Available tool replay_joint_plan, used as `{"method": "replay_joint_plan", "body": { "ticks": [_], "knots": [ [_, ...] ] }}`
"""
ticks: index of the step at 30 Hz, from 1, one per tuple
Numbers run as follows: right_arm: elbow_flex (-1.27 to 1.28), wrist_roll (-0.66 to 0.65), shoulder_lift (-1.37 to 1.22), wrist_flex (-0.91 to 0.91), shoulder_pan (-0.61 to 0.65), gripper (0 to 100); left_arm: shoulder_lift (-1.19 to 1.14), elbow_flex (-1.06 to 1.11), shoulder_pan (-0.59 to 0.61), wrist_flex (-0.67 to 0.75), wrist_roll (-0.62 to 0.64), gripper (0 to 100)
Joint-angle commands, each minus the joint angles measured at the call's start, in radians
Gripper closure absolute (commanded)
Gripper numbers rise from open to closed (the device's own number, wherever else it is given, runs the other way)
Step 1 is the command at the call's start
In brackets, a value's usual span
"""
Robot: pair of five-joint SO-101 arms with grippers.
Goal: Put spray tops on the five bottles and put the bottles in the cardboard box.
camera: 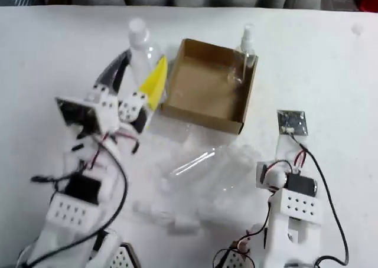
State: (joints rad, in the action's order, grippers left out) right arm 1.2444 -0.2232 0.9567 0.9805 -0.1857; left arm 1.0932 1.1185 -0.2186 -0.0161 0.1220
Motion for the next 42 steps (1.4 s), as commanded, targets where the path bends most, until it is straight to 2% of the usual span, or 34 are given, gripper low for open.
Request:
{"method": "replay_joint_plan", "body": {
  "ticks": [1, 6, 9, 19, 32, 42],
  "knots": [
    [0.081, -0.008, 0.013, -0.162, -0.045, 98.4, -0.254, -0.097, 0.001, 0.276, 0.011, 98],
    [0.180, -0.003, 0.013, -0.305, -0.038, 98.4, -0.530, -0.110, -0.007, 0.545, 0.012, 98],
    [0.183, -0.002, 0.005, -0.321, -0.038, 98.4, -0.708, -0.163, -0.019, 0.663, 0.012, 98],
    [0.204, -0.009, 0.013, -0.323, -0.021, 98.4, -1.193, -0.396, -0.104, 0.933, 0.005, 98],
    [0.206, -0.009, 0.007, -0.321, -0.008, 98.4, -1.529, -0.660, -0.084, 0.967, 0.005, 98],
    [0.206, -0.011, 0.005, -0.320, -0.008, 98.4, -1.744, -0.848, -0.021, 0.967, 0.005, 98]
  ]
}}
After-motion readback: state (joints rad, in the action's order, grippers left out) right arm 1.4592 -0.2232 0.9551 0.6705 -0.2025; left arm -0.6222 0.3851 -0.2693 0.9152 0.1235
